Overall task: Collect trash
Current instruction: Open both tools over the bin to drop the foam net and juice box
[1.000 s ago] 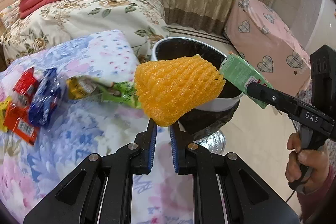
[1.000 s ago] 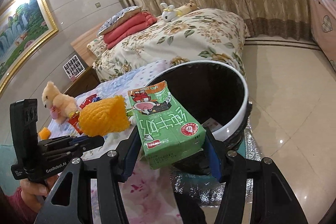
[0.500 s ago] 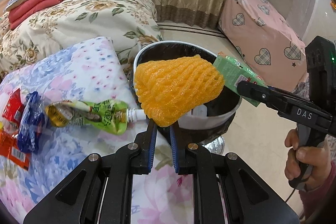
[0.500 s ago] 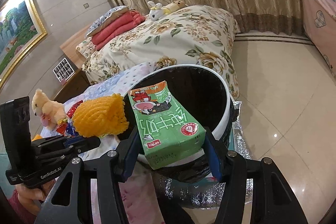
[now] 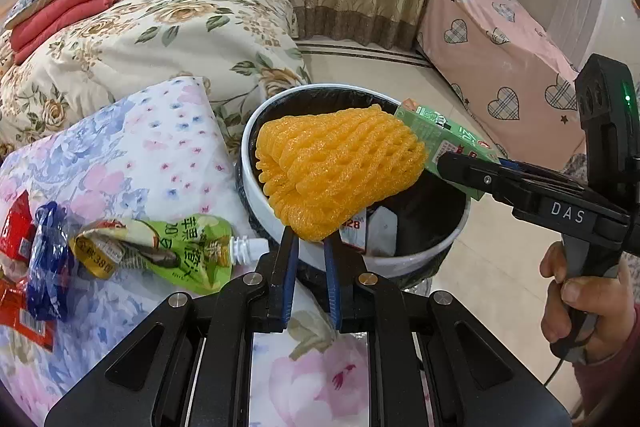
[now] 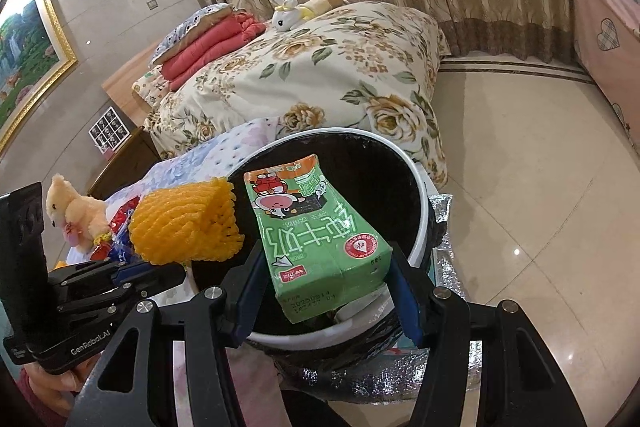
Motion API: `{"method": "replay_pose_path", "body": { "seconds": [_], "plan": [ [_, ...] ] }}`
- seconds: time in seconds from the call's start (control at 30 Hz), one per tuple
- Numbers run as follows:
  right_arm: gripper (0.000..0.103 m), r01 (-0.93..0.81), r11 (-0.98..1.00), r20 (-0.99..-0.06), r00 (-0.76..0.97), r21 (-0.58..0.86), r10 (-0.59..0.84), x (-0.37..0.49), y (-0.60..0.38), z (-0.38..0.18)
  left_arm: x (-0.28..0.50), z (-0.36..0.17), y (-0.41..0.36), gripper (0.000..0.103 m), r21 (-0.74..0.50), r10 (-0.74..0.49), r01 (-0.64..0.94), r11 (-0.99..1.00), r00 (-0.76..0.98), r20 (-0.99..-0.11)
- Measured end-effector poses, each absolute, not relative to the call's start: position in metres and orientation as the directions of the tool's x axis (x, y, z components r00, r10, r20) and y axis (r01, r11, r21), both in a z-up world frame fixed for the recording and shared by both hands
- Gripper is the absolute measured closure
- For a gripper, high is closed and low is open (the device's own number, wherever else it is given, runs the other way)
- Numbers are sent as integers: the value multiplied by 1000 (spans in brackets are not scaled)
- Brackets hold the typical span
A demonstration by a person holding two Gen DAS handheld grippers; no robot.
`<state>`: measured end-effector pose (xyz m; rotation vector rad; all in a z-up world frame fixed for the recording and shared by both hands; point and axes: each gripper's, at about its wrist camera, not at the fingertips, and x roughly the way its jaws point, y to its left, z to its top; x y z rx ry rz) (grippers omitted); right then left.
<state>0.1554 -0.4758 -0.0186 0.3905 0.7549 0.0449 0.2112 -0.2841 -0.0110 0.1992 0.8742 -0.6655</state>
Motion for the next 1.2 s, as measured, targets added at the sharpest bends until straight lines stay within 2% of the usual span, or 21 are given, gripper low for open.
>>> {"method": "replay_pose_path", "body": {
  "seconds": [0.5,0.6,0.63,0.67,0.77,1.07,1.2],
  "plan": [
    [45,125,923,-680,713,363,171,167,-486,-23,219,-11,-292,88,-105,-452,608,787,452,-769],
    [44,121,922,-678,714,368,177,169,-486,-22,220,-11,-293,80,-112,-452,603,790,448,-771],
    [43,121,920,-676,715,372,179,169,-486,-21,220,-11,-293,72,-114,-451,600,792,449,-771],
    [39,117,916,-671,717,384,190,168,-487,-21,220,-10,-291,62,-113,-449,595,796,454,-769],
    [27,117,913,-658,729,391,189,164,-487,-17,217,-9,-285,50,-117,-449,581,805,470,-760],
    [11,96,898,-621,753,430,217,150,-473,-11,199,-20,-249,45,-167,-448,522,837,475,-757],
    [11,70,892,-605,758,447,243,143,-456,-10,187,-26,-223,45,-179,-434,485,856,487,-758]
  ]
}}
